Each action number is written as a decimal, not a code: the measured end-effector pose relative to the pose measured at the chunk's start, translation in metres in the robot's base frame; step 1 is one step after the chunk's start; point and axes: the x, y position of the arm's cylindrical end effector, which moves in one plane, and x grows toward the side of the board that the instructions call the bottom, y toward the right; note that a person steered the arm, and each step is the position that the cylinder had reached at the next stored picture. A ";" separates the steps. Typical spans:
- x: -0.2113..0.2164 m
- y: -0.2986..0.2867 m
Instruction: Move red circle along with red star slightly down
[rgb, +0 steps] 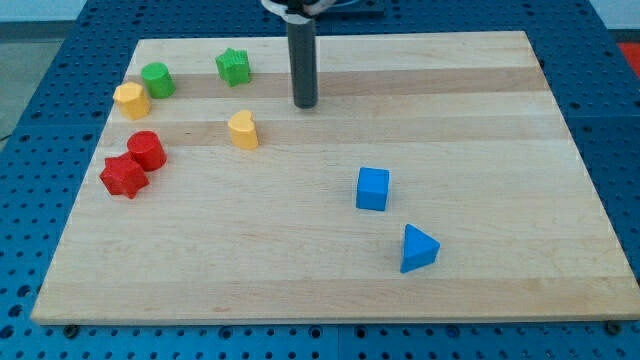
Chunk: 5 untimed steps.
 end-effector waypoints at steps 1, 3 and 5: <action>-0.018 -0.013; -0.022 -0.013; -0.022 -0.064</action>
